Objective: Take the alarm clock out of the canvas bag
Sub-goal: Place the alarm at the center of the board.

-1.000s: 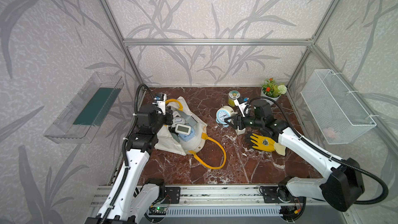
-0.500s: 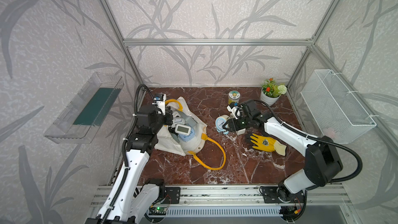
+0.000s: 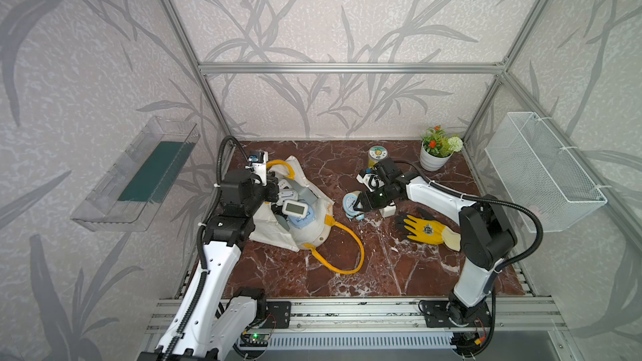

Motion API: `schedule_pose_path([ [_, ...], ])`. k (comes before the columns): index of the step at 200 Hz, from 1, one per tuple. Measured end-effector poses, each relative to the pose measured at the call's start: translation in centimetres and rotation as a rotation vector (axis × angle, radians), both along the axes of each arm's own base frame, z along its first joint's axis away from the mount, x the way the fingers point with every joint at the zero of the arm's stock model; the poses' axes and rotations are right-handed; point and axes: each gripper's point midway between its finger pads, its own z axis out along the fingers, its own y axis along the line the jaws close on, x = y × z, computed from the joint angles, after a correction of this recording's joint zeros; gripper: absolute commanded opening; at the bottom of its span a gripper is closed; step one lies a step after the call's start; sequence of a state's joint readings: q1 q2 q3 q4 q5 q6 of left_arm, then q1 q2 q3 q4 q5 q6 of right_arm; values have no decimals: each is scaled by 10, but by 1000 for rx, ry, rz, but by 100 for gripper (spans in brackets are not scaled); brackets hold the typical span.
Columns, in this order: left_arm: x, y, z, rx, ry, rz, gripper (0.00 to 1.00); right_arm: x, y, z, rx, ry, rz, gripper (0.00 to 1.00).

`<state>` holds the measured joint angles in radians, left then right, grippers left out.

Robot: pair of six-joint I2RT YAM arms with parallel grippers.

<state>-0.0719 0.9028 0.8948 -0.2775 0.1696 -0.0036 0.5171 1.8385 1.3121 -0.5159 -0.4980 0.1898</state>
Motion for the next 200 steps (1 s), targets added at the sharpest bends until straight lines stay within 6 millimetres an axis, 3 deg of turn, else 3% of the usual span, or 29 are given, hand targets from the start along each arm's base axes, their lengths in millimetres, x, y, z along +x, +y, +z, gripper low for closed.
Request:
schedule_pose_path([
  [43, 0, 0, 0, -1, 0, -1, 0, 10, 5, -9, -28, 31, 14, 37],
  [76, 0, -1, 0, -3, 1, -6, 0, 16, 4, -19, -58, 61, 13, 61],
  [109, 0, -1, 0, -3, 1, -7, 0, 18, -2, -23, -87, 66, -7, 74],
  [155, 0, -2, 0, -5, 1, -10, 0, 23, -7, -20, -106, 44, -28, 80],
  [200, -2, -2, 1, -11, 0, -8, 0, 28, -15, 2, -120, -30, -66, 82],
])
